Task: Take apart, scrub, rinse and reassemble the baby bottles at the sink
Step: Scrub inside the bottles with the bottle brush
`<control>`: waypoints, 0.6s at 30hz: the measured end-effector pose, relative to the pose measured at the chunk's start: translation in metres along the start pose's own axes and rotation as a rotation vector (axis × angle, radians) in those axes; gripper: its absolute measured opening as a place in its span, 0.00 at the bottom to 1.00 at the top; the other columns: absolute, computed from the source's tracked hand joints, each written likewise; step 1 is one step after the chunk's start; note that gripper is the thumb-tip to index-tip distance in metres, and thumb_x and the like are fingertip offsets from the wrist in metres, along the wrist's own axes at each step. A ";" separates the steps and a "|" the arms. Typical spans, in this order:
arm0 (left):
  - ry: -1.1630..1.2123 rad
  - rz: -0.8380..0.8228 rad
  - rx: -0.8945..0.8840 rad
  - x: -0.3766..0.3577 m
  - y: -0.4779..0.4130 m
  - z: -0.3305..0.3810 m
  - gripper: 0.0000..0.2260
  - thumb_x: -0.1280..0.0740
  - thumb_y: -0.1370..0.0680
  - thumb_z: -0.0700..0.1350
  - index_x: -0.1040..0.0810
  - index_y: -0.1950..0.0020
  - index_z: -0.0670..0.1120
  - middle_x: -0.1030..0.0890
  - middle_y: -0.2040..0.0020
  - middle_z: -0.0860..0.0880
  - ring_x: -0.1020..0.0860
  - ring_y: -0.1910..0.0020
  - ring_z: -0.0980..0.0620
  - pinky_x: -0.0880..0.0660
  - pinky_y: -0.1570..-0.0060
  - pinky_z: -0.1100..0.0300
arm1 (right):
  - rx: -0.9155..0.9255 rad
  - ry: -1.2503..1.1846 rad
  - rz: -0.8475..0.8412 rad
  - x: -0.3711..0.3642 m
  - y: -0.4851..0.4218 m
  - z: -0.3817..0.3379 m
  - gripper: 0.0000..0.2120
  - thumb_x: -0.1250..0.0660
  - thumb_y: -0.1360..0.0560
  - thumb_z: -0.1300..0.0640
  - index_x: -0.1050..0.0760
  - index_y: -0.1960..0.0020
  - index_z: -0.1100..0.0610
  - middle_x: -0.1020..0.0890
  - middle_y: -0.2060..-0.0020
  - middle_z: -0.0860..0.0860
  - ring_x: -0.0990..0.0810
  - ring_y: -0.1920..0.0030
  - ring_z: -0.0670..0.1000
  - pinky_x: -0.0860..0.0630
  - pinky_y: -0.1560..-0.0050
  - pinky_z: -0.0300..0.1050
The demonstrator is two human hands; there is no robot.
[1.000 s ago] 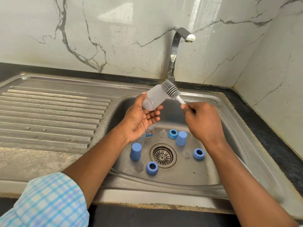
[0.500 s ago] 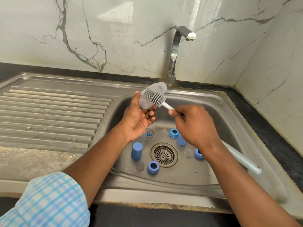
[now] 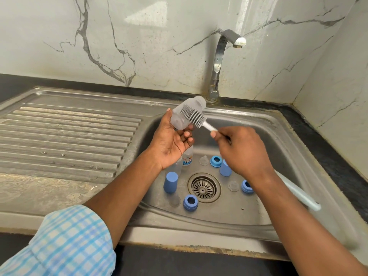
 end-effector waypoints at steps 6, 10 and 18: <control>-0.002 -0.040 0.034 -0.008 0.001 -0.006 0.23 0.47 0.17 0.61 0.27 0.37 0.43 0.26 0.65 0.47 0.33 0.73 0.56 0.30 0.71 0.63 | -0.087 -0.045 0.088 0.008 -0.004 0.023 0.19 0.38 0.19 0.47 0.28 0.66 0.54 0.29 0.76 0.49 0.31 0.73 0.53 0.39 0.71 0.43; -0.083 0.034 -0.012 0.003 0.001 0.000 0.24 0.47 0.19 0.60 0.23 0.43 0.42 0.22 0.63 0.46 0.27 0.69 0.55 0.26 0.66 0.61 | 0.020 -0.090 -0.010 0.001 0.002 -0.001 0.21 0.36 0.19 0.49 0.31 0.69 0.53 0.32 0.78 0.48 0.35 0.76 0.49 0.40 0.72 0.43; -0.187 0.017 -0.020 -0.001 0.008 0.001 0.20 0.44 0.19 0.55 0.23 0.40 0.41 0.18 0.56 0.42 0.20 0.61 0.50 0.20 0.64 0.59 | 0.021 -0.156 -0.010 0.004 0.002 0.001 0.19 0.36 0.19 0.49 0.27 0.67 0.56 0.31 0.77 0.49 0.35 0.75 0.49 0.37 0.72 0.44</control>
Point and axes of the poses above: each hand's wrist, its own y-axis away from the middle knuckle, its own x-axis out of the back of the hand, z = x × y, the point moved 8 cm from there along -y, towards the middle knuckle
